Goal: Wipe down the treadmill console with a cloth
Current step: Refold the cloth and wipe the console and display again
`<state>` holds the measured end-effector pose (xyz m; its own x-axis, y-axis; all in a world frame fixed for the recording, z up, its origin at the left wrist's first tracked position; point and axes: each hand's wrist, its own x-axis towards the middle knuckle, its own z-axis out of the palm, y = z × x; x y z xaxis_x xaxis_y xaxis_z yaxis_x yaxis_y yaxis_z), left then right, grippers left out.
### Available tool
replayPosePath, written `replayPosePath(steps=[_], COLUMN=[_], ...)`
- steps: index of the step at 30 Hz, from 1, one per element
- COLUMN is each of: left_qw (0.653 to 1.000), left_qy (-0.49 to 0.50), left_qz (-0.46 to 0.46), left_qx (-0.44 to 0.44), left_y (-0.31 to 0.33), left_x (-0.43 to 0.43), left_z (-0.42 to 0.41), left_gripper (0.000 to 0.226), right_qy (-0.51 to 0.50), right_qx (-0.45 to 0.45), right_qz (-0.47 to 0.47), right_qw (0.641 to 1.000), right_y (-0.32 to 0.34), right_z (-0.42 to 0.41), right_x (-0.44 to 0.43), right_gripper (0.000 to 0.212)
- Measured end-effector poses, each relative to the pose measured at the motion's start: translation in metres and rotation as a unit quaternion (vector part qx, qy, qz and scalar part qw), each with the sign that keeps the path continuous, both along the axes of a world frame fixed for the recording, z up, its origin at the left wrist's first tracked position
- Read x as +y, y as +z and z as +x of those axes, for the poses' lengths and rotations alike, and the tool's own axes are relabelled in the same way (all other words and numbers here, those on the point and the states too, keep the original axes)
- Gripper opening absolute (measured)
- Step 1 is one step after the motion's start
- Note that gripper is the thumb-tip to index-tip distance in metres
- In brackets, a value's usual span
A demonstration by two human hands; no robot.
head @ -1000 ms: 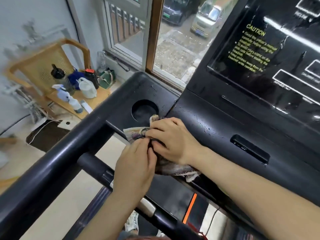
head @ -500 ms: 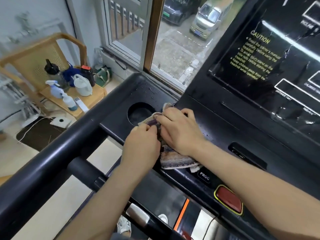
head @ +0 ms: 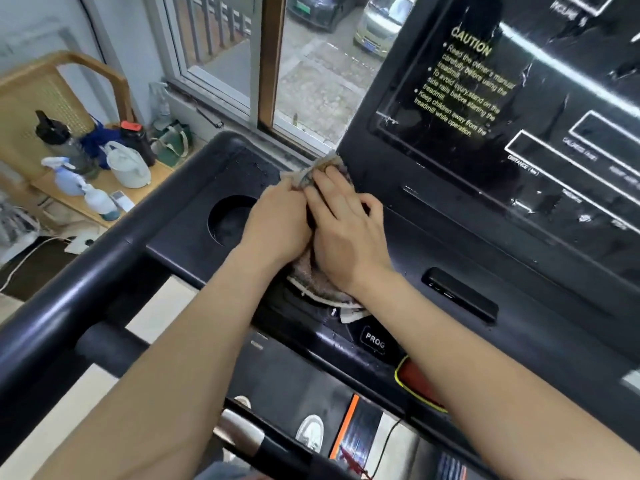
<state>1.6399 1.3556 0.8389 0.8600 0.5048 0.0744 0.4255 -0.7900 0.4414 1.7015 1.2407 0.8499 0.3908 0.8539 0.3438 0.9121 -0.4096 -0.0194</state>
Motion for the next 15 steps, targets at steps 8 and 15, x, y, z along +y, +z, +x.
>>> replayPosePath(steps=[8, 15], left_qw=[0.994, 0.934], left_qy=[0.097, 0.097], left_qz=[-0.046, -0.323], left_qx=[-0.015, -0.121], left_y=[0.013, 0.042], left_x=[-0.038, -0.028], left_z=[-0.035, 0.044], left_gripper=[0.036, 0.022], right_qy=[-0.004, -0.078], right_qx=[0.046, 0.046], right_qz=[-0.04, 0.031], right_qw=[0.998, 0.995], right_y=[0.001, 0.005], right_z=[-0.007, -0.004], right_x=[-0.041, -0.035], right_gripper=[0.047, 0.052])
